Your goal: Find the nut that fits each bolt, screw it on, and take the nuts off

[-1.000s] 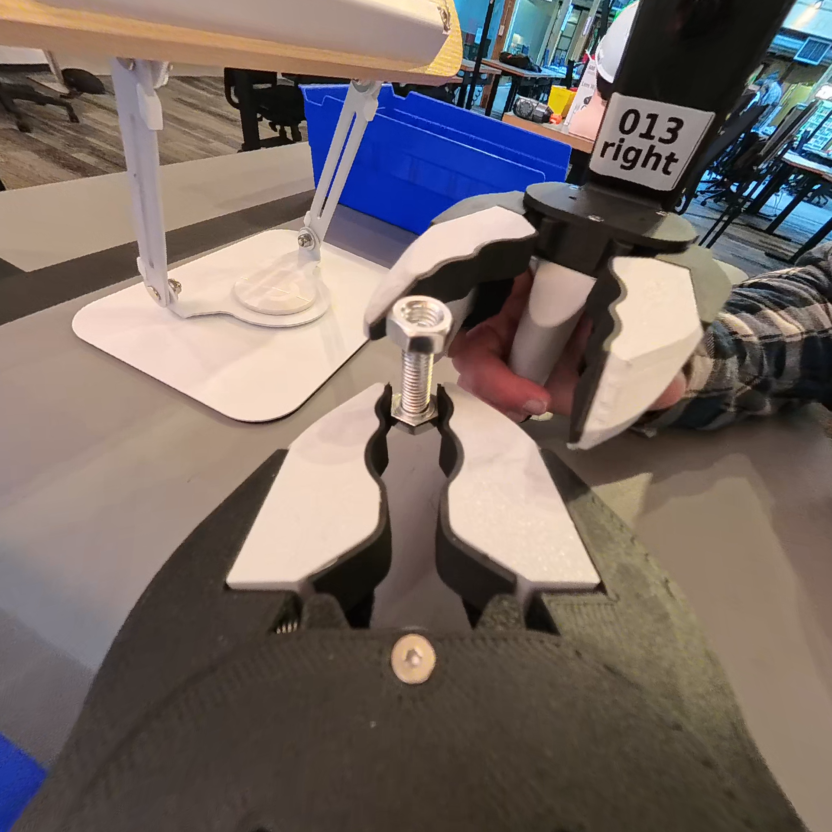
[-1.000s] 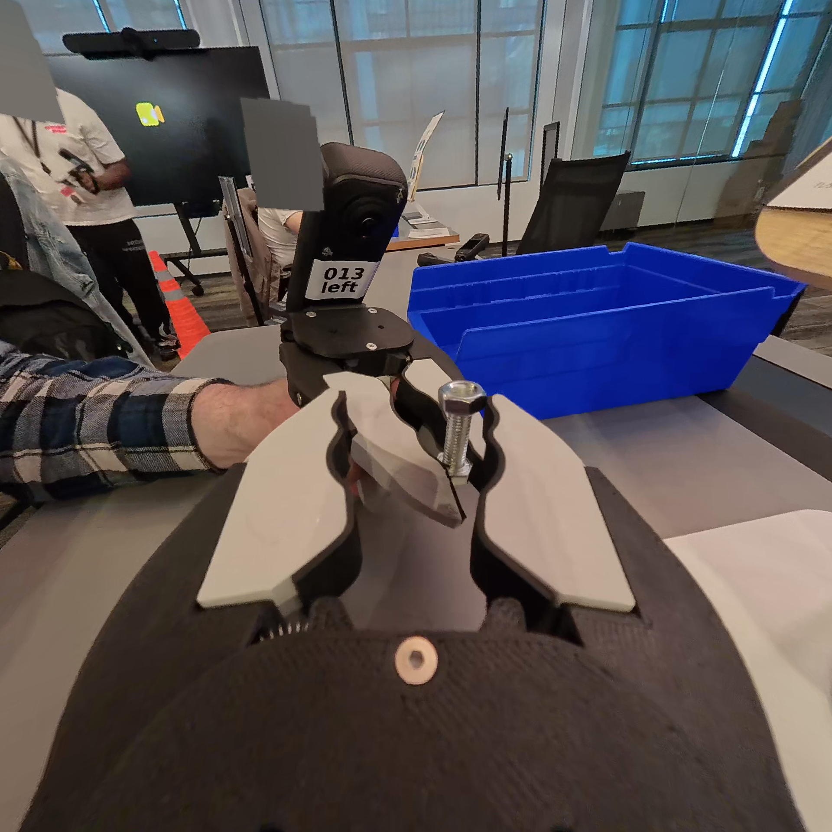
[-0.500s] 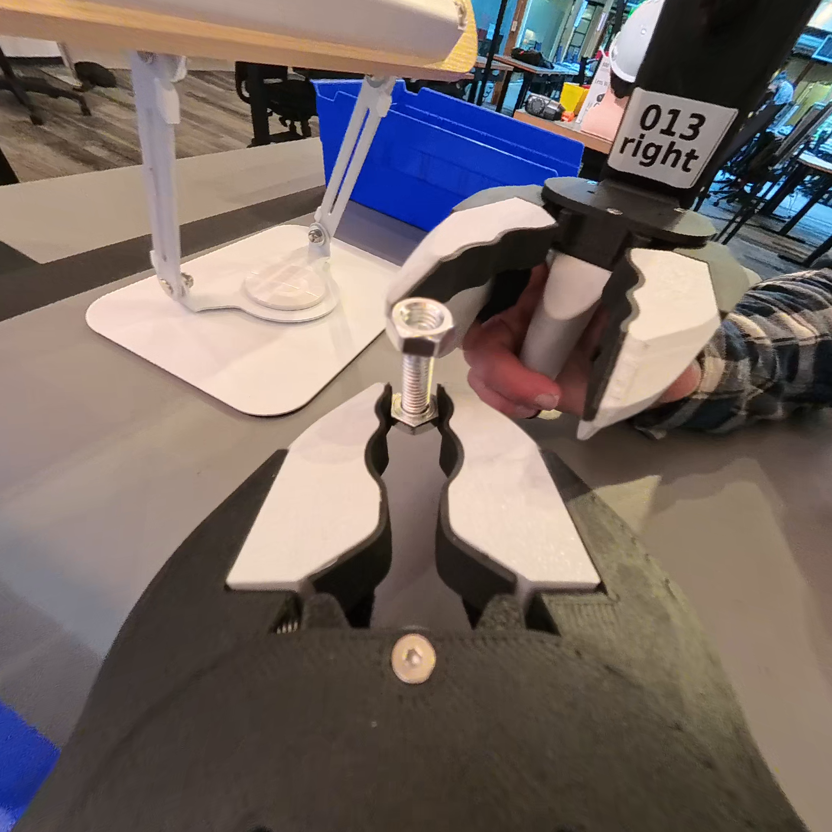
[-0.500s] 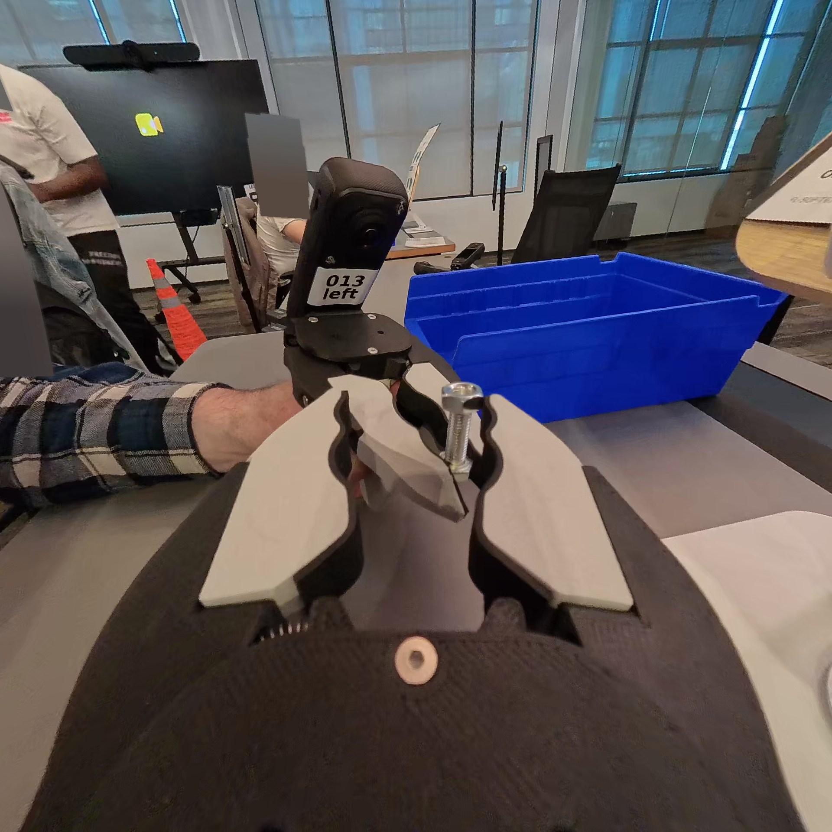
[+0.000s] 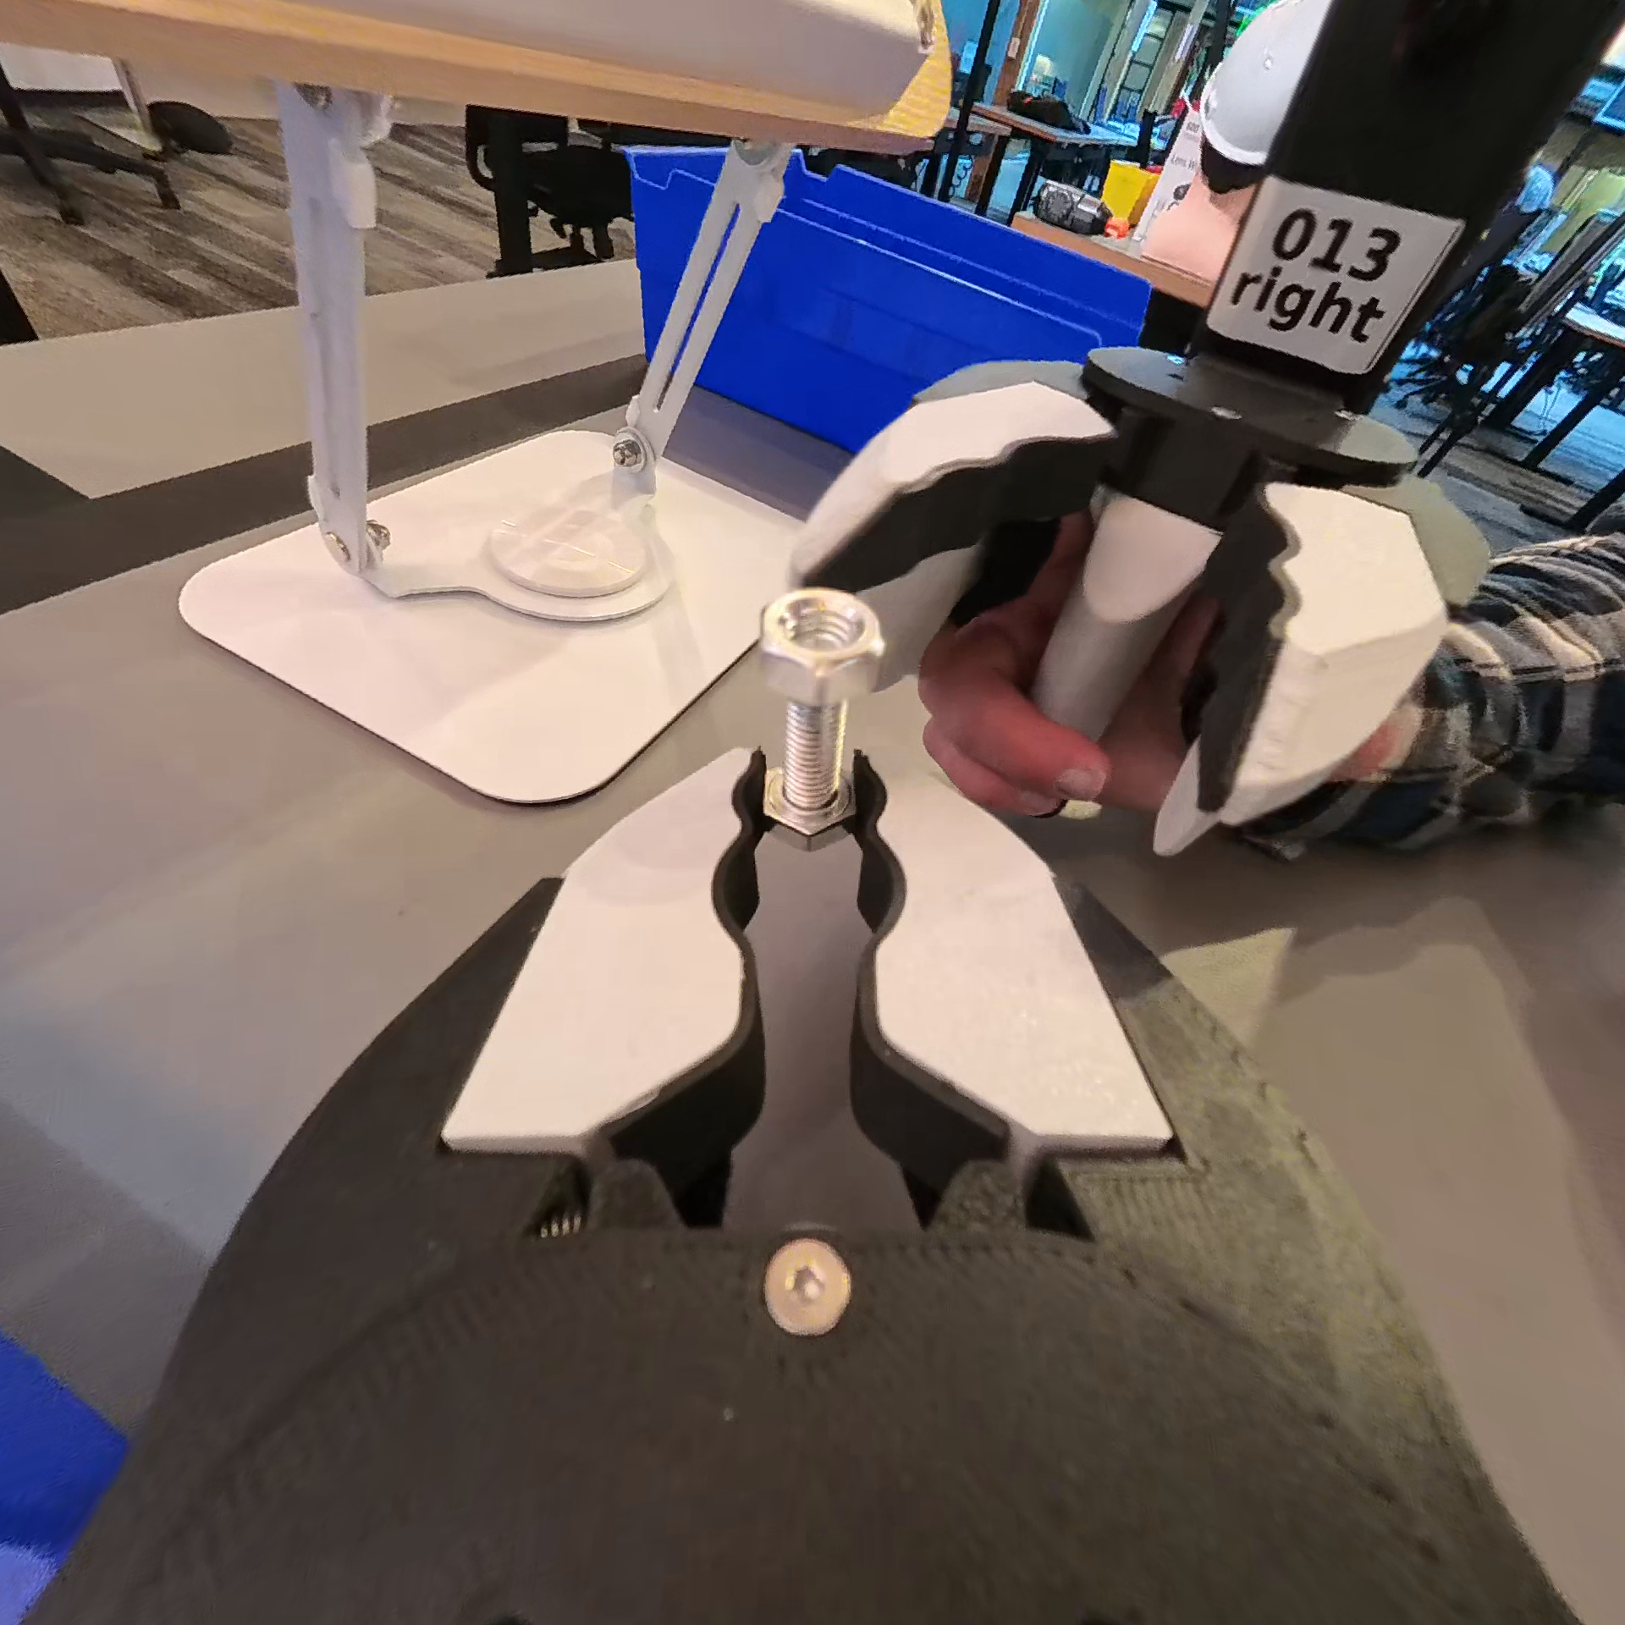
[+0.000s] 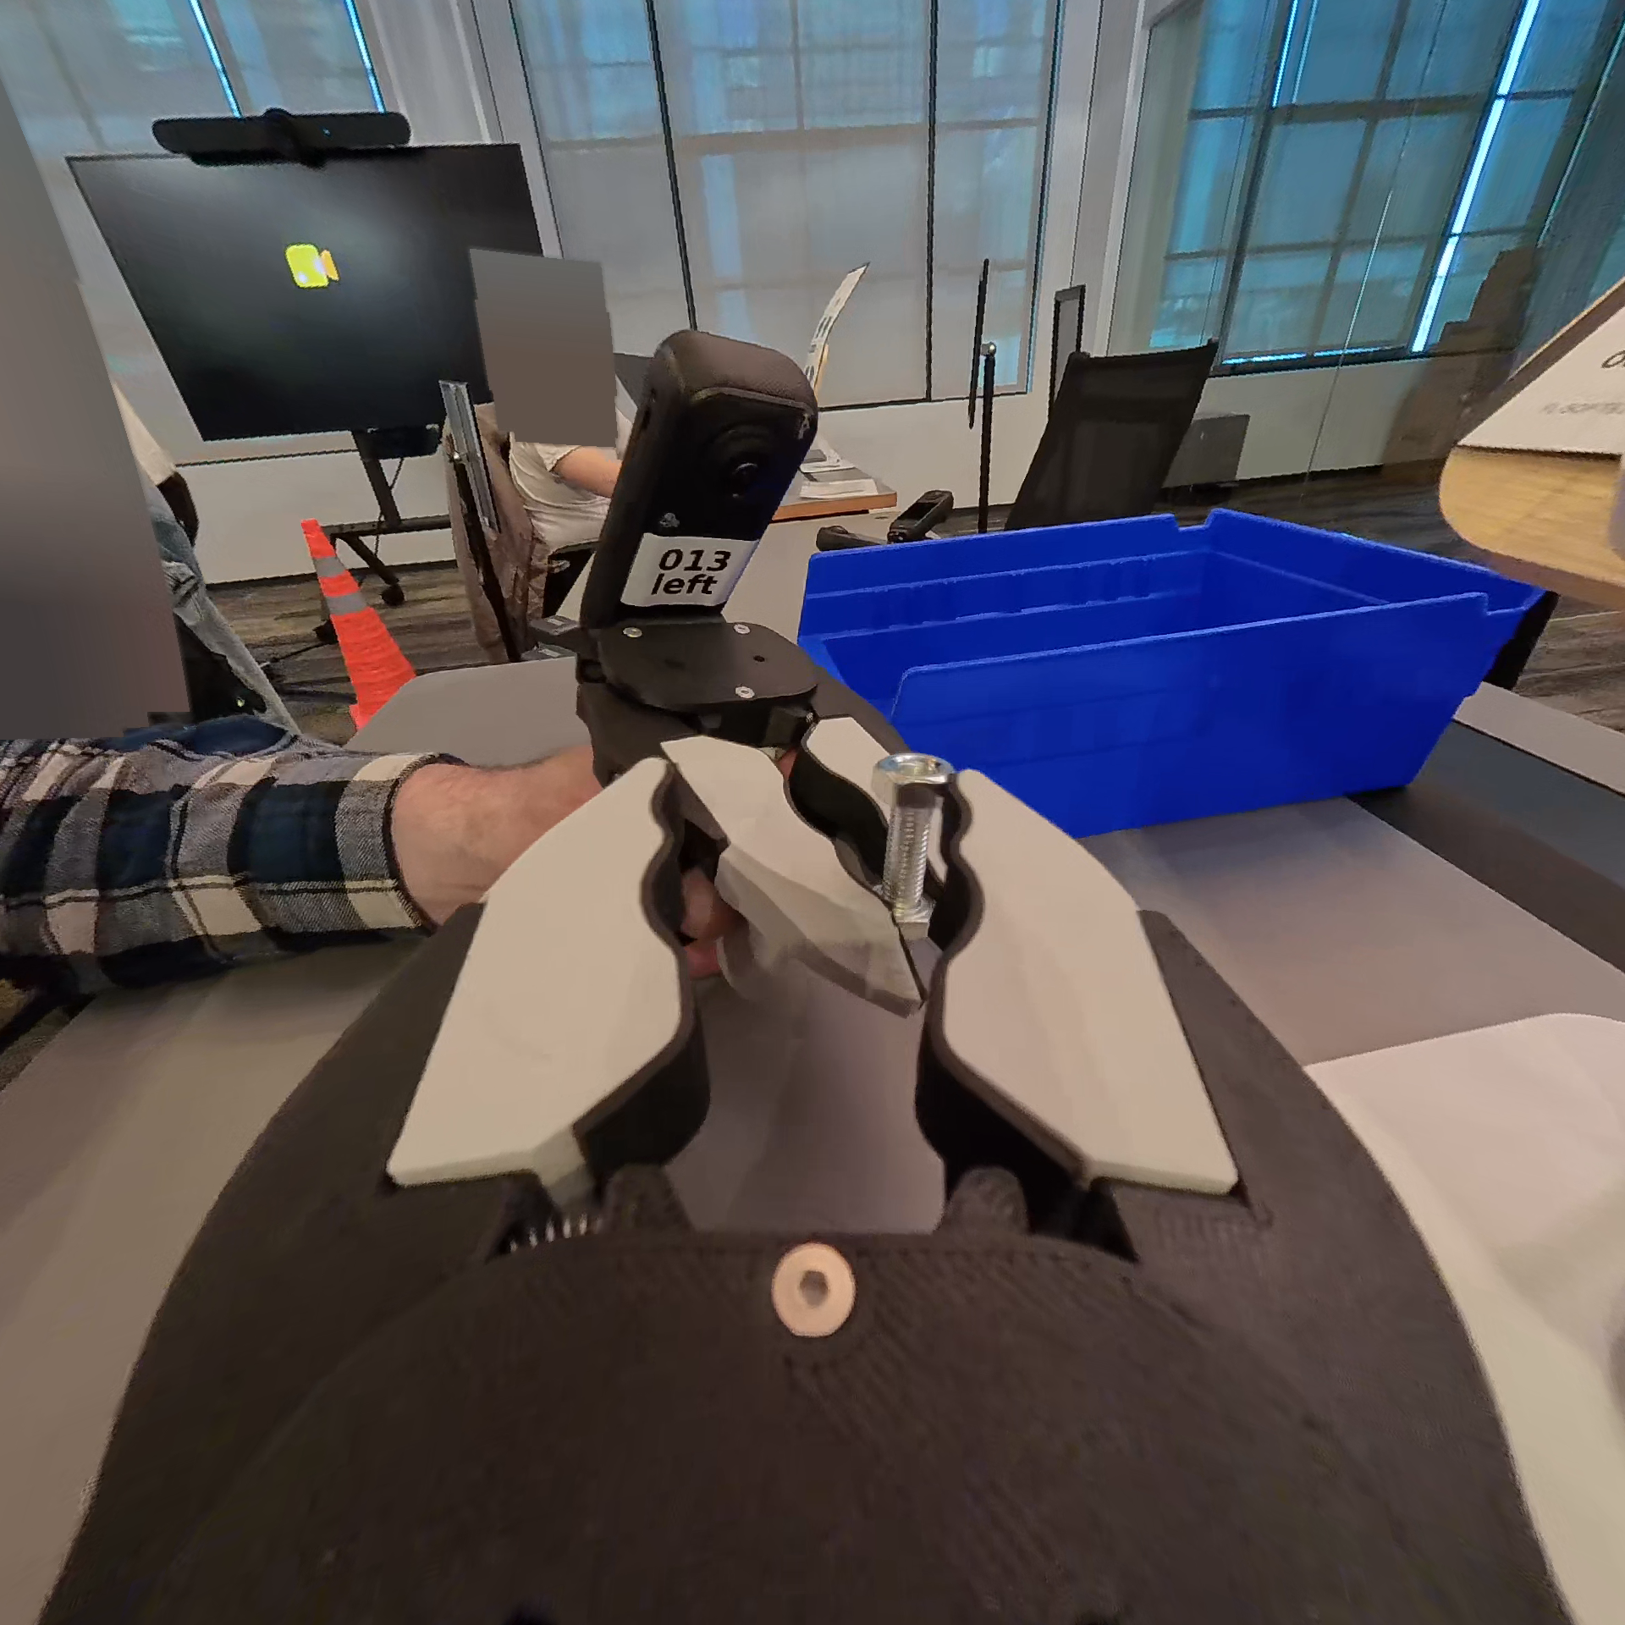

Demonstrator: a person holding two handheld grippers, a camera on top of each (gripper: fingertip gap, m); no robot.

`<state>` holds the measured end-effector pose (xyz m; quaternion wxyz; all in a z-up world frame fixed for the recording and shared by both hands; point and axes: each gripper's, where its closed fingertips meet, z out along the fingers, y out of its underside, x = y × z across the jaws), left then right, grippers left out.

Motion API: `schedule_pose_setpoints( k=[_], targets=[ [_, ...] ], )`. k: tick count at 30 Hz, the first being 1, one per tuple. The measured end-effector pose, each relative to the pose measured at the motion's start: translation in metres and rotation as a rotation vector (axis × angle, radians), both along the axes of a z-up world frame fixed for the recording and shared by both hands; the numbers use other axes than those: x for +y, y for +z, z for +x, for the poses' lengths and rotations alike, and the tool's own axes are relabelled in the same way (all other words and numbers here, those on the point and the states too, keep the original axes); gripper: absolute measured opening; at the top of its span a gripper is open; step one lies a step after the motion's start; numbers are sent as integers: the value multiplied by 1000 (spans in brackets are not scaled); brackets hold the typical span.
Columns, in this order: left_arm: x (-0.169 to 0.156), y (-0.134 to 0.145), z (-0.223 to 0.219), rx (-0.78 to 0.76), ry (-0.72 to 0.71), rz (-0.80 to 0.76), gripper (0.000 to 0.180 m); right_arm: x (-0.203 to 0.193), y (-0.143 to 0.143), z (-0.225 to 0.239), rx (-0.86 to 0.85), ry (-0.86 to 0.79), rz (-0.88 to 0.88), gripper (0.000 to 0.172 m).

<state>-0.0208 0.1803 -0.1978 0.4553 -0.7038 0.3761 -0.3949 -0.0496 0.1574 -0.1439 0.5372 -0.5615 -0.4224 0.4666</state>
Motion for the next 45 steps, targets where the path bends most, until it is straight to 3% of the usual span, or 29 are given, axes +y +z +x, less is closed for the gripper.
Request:
schedule_pose_setpoints(
  k=[2, 8, 12, 13, 15, 16, 17, 21, 26, 34, 42, 45],
  targets=[
    [1, 1, -2, -12, 6, -10, 18, -1, 2, 3, 11, 6, 10, 43],
    [-3, -2, 3, 24, -15, 12, 18, 8, -3, 3, 5, -24, -30, 63],
    [-2, -2, 2, 26, -9, 7, 18, 2, -4, -1, -7, -2, -15, 60],
    [-1, -2, 1, 16, -5, 3, 18, 0, -3, 0, -6, -3, -2, 56],
    [2, -1, -1, 2, 6, -15, 18, -7, 2, 2, 12, 35, 30, 31],
    [2, -1, -2, -4, 6, -18, 18, -8, 4, 3, 23, 43, 34, 31],
    [2, -1, -2, -5, 4, -17, 18, -6, 5, 5, 29, 32, 28, 34],
    [-3, -4, 3, 35, -19, 8, 18, 9, -3, 4, 16, -25, -38, 69],
    [-9, -6, 8, 65, -64, 23, 18, 4, -7, -4, 0, 10, -39, 80],
    [-8, -7, 8, 65, -52, 17, 18, -7, -9, -11, -22, 66, -11, 76],
    [-2, -3, 2, 3, -24, -28, 18, -1, -1, 4, 29, 39, 8, 45],
    [-4, -6, 5, 37, -37, -13, 18, 9, -5, 6, 40, 7, -41, 63]
  ],
)
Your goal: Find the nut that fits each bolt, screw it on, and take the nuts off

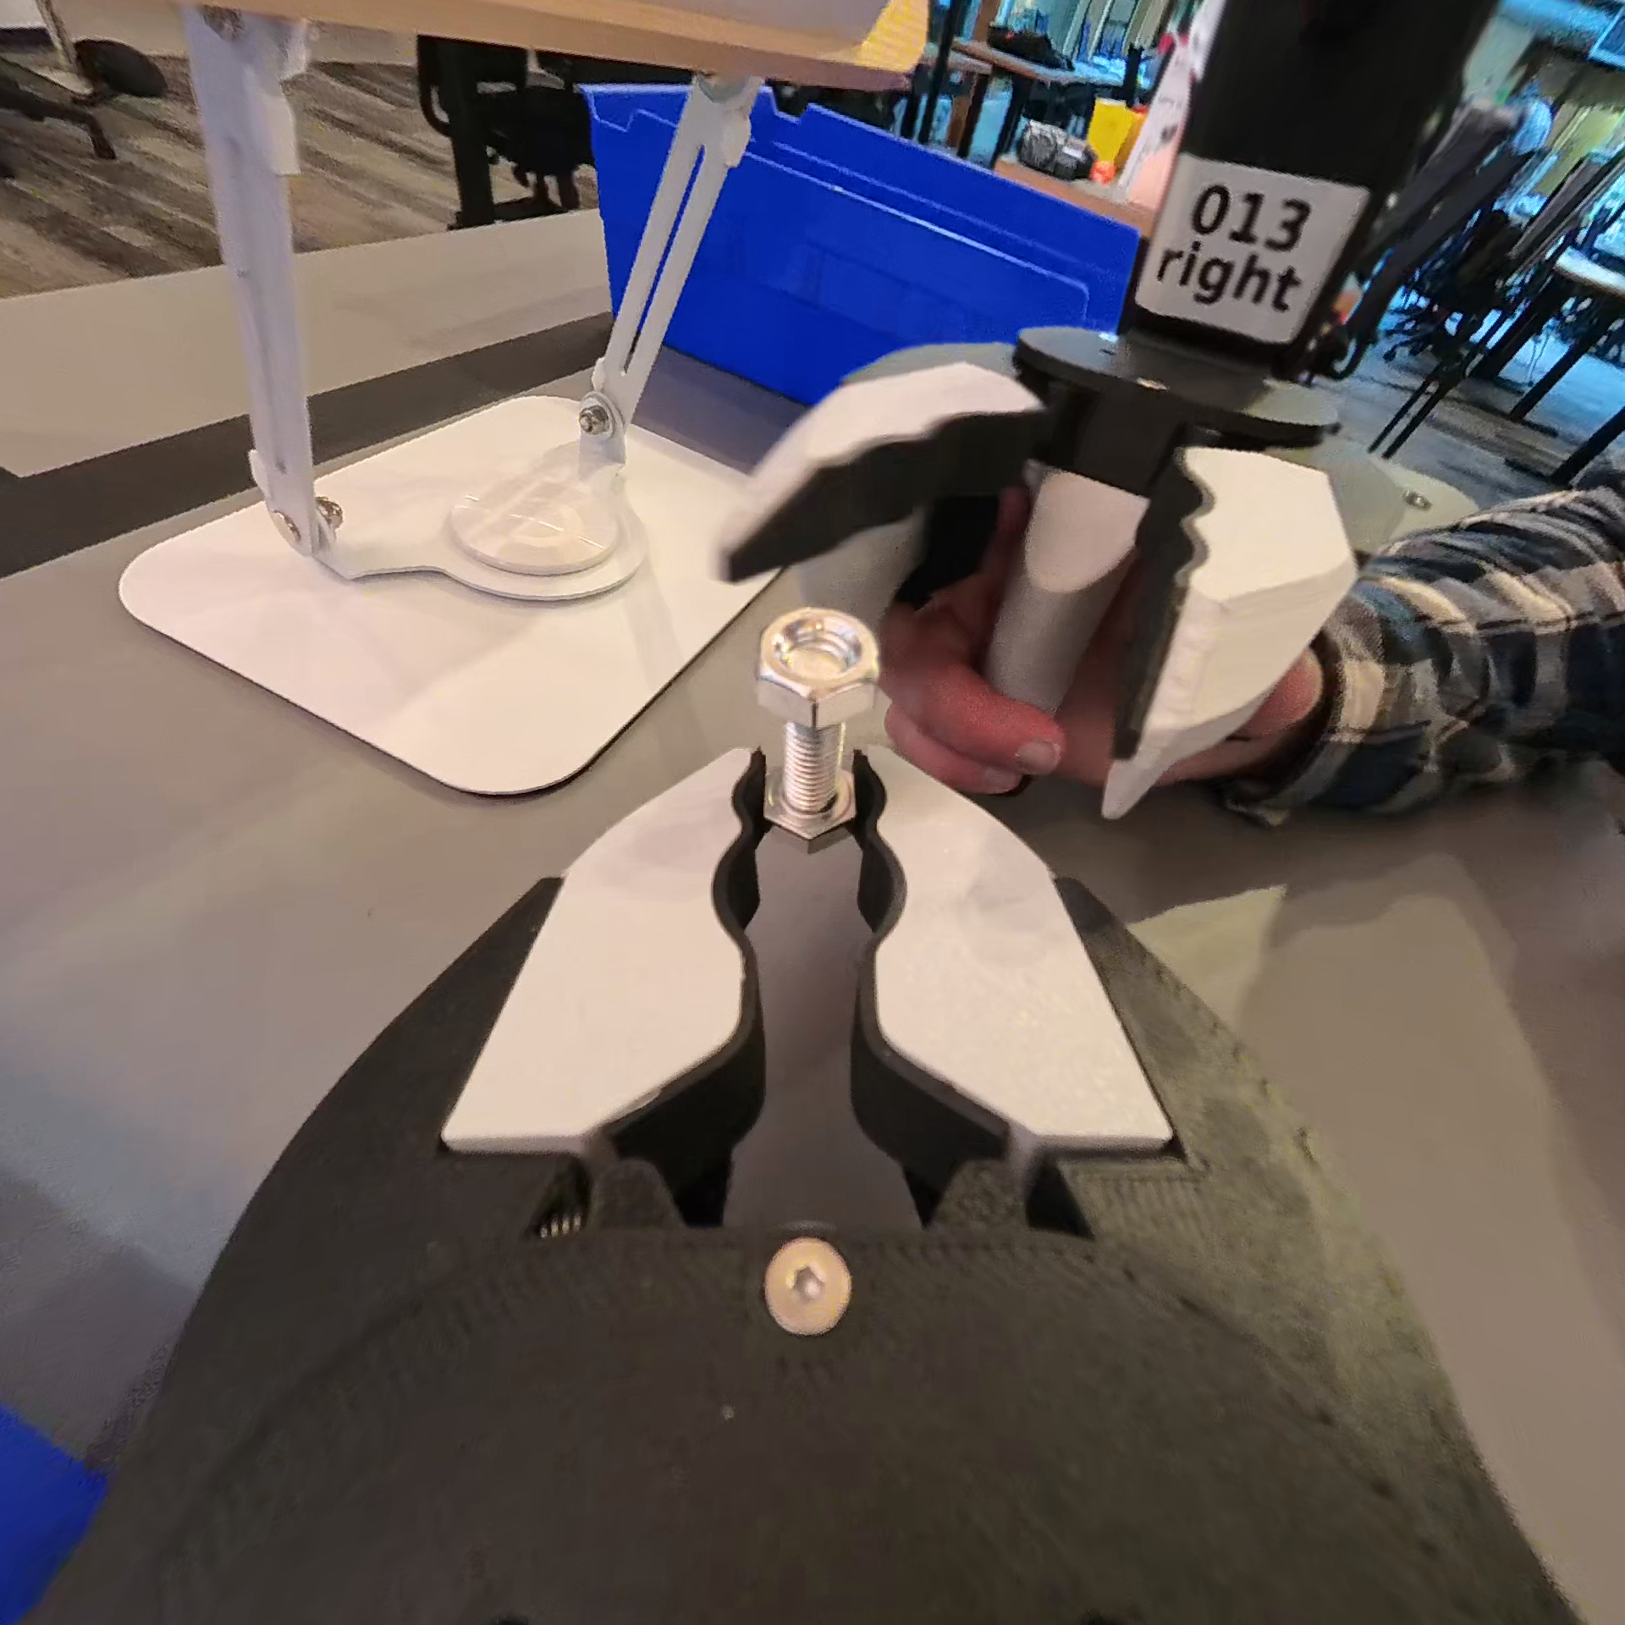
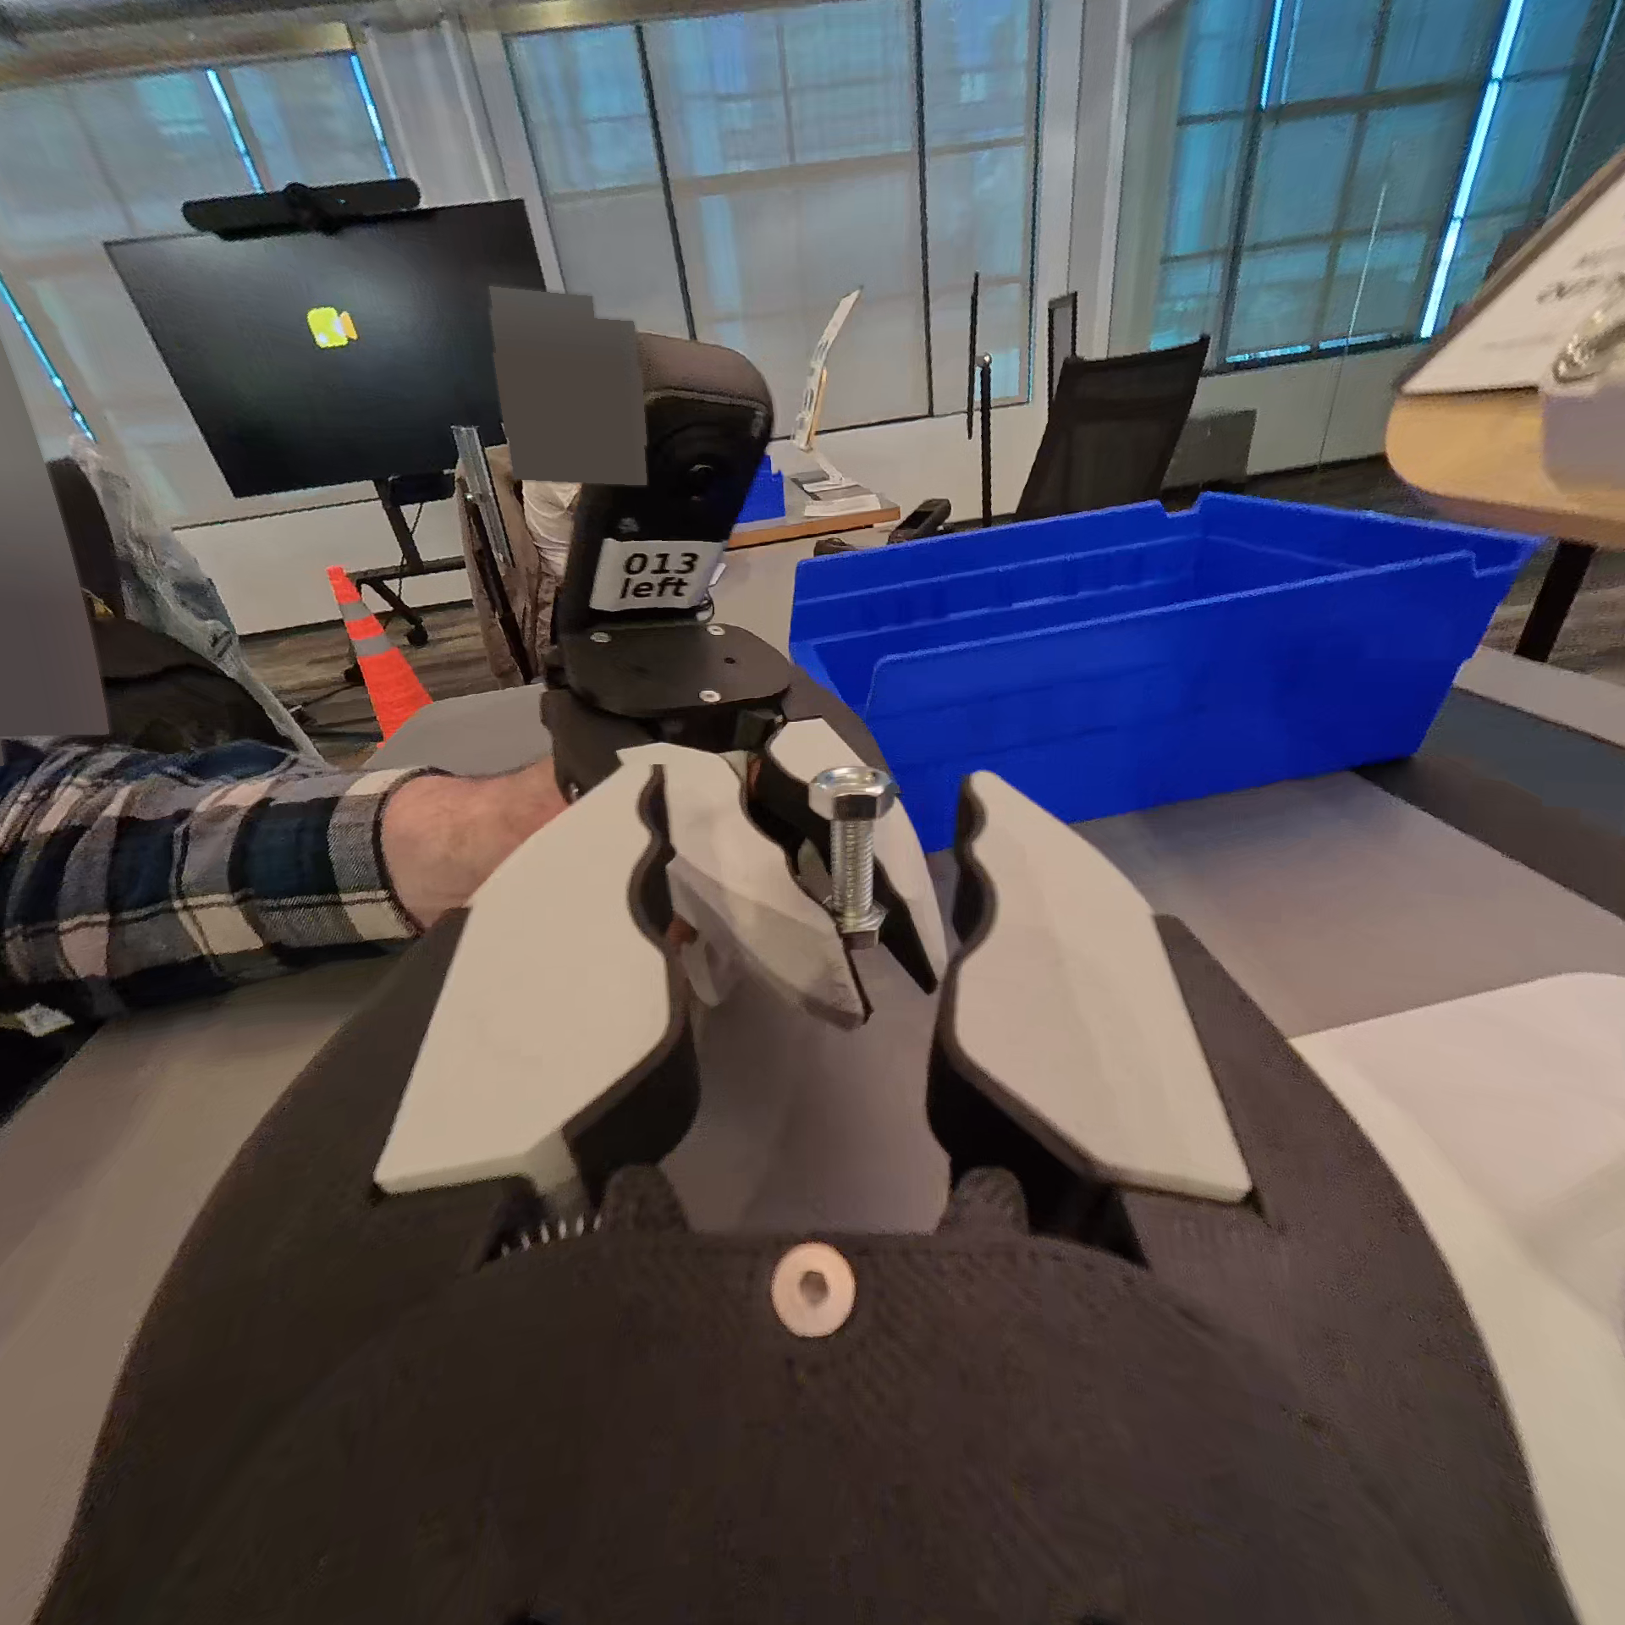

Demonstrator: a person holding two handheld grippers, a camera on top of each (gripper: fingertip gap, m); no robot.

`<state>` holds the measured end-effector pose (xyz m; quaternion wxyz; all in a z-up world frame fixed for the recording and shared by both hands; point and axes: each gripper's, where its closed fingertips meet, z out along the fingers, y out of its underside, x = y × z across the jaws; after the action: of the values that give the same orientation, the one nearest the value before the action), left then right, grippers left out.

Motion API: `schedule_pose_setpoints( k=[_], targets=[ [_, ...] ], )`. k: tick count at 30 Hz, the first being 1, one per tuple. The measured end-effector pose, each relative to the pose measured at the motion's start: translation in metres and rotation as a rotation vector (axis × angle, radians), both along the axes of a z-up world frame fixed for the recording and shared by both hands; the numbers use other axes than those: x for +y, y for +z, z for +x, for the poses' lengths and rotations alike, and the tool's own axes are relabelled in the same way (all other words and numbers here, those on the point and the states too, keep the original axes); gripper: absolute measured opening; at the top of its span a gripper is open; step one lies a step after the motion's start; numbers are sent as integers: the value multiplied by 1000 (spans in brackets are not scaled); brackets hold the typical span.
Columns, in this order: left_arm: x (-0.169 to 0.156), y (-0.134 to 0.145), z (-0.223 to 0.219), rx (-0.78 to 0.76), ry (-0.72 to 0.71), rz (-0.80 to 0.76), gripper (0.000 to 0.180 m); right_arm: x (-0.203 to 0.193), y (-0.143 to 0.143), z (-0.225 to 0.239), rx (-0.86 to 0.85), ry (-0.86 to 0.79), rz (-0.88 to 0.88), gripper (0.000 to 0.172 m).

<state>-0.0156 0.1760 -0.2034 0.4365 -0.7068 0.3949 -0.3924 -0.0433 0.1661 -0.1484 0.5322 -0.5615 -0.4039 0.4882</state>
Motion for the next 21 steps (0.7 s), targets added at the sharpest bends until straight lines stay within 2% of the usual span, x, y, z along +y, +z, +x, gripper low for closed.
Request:
schedule_pose_setpoints(
  k=[4, 9, 12, 13, 14, 15, 16, 18, 21],
  targets=[
    [-3, -4, 4, 43, -18, 18, 18, -4, -6, -8, -28, 35, -16, 71],
    [-3, -5, 4, 44, -19, 11, 18, -13, -7, -12, -50, 67, 24, 66],
    [-2, -3, 2, 24, -11, 1, 18, -10, -4, -6, -28, 60, 24, 54],
    [-1, -2, 2, 17, -9, -4, 18, -10, -2, -3, -18, 68, 26, 44],
    [0, -2, 1, 10, -3, -11, 18, -15, 2, 0, 6, 104, 39, 23],
    [1, -2, 0, 2, -1, -21, 18, -18, 6, 2, 31, 124, 51, 19],
    [1, -1, 0, -6, 0, -25, 18, -16, 8, 4, 41, 110, 52, 22],
    [1, -1, 0, -4, -4, -25, 18, -6, 6, 6, 41, 58, 27, 44],
    [-2, -3, 2, 21, -17, -9, 18, 0, -1, 1, 17, 43, -24, 66]
  ],
)
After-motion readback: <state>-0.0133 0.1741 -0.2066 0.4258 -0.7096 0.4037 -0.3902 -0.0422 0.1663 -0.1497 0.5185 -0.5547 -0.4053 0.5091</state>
